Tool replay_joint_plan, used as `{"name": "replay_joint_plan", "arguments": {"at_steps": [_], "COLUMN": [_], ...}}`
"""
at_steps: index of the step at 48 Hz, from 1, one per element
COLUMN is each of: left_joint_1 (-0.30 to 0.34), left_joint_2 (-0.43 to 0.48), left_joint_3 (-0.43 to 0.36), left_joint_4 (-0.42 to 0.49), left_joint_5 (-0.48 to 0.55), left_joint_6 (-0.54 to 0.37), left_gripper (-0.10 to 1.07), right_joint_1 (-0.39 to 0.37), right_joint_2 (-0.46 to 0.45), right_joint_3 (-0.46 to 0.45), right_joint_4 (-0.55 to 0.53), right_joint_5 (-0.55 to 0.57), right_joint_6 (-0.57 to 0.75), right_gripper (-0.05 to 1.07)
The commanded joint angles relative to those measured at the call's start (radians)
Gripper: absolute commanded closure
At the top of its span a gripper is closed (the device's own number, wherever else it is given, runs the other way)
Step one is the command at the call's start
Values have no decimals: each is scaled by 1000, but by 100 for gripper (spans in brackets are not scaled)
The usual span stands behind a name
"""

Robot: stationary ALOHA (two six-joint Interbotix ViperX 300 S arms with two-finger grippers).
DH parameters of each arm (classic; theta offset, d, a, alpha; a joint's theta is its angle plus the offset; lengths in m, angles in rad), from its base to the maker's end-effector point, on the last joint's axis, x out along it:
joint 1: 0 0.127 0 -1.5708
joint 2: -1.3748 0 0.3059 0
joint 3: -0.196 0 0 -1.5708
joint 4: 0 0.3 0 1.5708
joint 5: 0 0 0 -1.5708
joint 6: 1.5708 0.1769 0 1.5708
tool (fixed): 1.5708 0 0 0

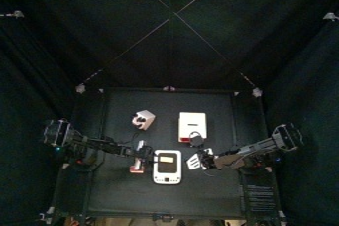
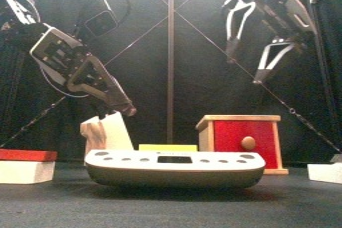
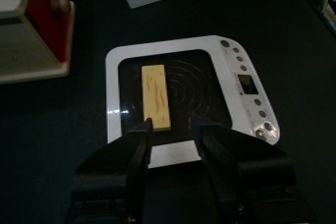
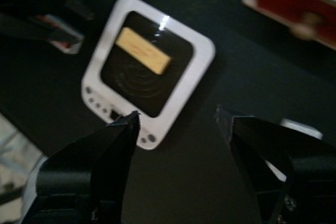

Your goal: Grab salmon sushi

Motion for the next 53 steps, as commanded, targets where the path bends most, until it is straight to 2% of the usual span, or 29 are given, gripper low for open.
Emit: {"name": "replay_joint_plan", "arguments": {"at_steps": [1,7,18,27,36,41,53], "left_joint_1": [-14,-38,-64,-72,-110,-127,-133], "left_joint_2": [-29,-55,-143,-196,-196,-192,-170], "left_joint_3": [-9,-3,41,103,114,109,98], "left_joint_4": [-6,-25,-87,-173,-198,-198,-221], "left_joint_5": [46,115,264,293,325,360,403], "left_joint_6": [-2,-2,-5,-5,-5,-6,-8], "left_gripper": [23,23,23,23,23,23,23], "right_joint_1": [-28,-49,-43,-21,11,14,40], "right_joint_2": [-28,-18,-17,5,41,67,87], "right_joint_3": [14,43,66,63,71,54,31], "right_joint_4": [2,-23,-210,-360,-489,-511,-451], "right_joint_5": [-163,-252,-296,-298,-295,-284,-225], "right_joint_6": [-57,-81,-75,-72,-66,-67,-67], "right_gripper": [8,8,8,8,8,8,8]}}
